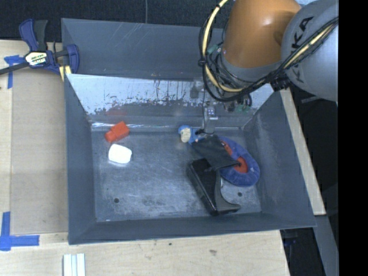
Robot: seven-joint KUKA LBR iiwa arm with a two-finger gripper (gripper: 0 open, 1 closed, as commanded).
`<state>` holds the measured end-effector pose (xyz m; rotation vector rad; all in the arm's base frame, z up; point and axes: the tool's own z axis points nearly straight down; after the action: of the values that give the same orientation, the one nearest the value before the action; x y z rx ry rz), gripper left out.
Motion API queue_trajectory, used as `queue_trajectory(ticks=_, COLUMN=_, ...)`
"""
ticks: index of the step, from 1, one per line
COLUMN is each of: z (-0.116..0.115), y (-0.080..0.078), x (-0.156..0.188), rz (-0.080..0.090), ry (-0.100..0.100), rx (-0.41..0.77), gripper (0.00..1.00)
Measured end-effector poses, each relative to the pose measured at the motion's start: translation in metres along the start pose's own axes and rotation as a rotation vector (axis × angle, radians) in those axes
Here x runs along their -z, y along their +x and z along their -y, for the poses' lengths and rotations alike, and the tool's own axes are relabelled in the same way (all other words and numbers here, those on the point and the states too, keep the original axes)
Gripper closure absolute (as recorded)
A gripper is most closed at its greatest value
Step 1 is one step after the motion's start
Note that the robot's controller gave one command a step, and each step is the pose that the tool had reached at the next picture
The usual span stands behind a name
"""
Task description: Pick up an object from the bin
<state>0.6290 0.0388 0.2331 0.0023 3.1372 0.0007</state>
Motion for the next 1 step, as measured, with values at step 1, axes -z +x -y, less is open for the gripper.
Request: queue_trajectory(ticks=1, z=0.0855, y=0.0276, x=-0.0725, rz=-0.009, ry=0.004, rx=0.067, gripper=0.00)
